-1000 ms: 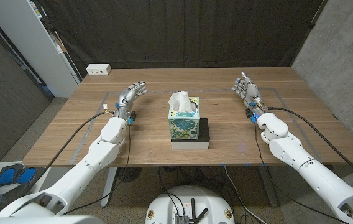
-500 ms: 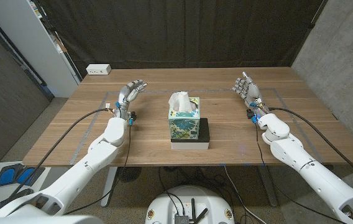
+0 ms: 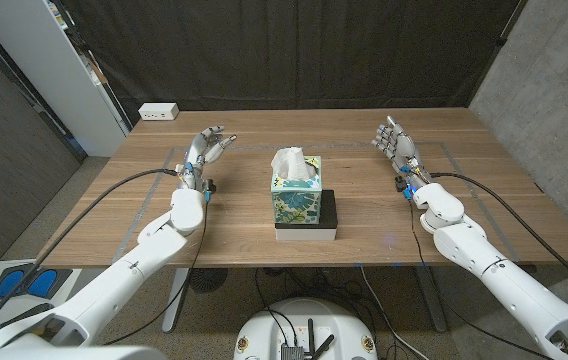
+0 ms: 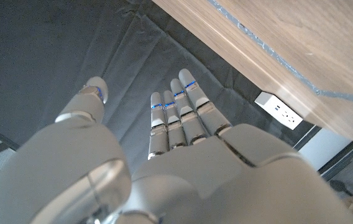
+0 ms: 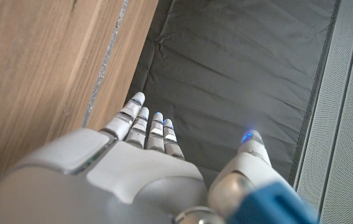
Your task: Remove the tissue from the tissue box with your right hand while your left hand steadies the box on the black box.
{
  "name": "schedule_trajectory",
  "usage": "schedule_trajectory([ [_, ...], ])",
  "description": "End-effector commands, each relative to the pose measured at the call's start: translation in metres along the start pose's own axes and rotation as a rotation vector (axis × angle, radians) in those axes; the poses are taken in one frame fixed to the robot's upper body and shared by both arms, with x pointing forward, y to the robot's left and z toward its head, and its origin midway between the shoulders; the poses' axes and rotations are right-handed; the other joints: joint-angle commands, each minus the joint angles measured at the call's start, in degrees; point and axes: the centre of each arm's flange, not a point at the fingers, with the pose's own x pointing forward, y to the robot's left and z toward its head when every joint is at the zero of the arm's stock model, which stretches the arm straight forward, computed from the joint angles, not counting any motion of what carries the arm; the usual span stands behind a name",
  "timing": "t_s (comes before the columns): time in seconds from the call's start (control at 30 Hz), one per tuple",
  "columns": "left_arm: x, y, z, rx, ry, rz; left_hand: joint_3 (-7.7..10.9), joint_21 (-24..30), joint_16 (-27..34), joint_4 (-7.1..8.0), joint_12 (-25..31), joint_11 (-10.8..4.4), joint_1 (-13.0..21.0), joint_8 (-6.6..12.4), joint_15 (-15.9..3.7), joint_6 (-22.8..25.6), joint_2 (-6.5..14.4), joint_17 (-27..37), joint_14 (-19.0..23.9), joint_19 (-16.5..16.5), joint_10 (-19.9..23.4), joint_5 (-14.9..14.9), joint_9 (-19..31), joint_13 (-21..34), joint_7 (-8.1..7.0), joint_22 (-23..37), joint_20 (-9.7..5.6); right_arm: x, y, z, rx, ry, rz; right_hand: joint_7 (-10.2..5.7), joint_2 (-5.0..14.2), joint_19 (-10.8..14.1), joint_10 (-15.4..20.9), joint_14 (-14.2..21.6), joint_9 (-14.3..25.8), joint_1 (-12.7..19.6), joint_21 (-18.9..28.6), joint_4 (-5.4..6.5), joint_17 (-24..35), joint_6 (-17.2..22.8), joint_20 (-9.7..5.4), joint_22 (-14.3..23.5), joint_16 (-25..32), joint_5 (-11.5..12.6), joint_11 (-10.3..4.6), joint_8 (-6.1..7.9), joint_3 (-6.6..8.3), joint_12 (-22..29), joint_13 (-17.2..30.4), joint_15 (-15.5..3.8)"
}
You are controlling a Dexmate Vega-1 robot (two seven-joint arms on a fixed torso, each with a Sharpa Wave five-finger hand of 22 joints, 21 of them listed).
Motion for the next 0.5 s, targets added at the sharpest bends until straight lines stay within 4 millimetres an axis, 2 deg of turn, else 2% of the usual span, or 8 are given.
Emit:
schedule_trajectory([
  [0.03,0.0020,0.0030,0.0022,0.141,-0.038,0.006,-0.36,-0.2,-0.4,-0.07,-0.4,-0.11,0.2,-0.15,-2.10,-0.1,-0.6,0.0,-1.0,-0.8,-0.6,0.1,0.0,0.1,0.02,0.3,-1.06,-0.0053,0.0021,0.0038,-0.019,-0.008,-0.025,0.08,0.53,0.4,0.5,0.4,0.2,0.4,0.4,-0.27,0.2,0.5,0.05,0.1,0.2,0.4,-0.28,0.38,0.18,0.4,0.1,-0.24],
  [0.5,-0.0067,0.0044,0.0021,0.157,-0.041,-0.031,-0.89,-0.6,-1.2,0.08,-0.8,-0.23,0.3,-0.49,-1.66,-0.1,-0.7,-0.4,-2.4,-2.1,-1.4,0.2,-0.2,0.2,-0.26,0.2,-0.59,-0.0130,-0.0017,0.0005,-0.002,-0.009,-0.058,0.07,0.60,0.1,0.0,-0.6,0.2,0.5,0.3,-0.39,0.1,0.4,-0.04,0.1,-0.2,0.4,-0.23,0.31,0.21,0.2,0.0,-0.18],
])
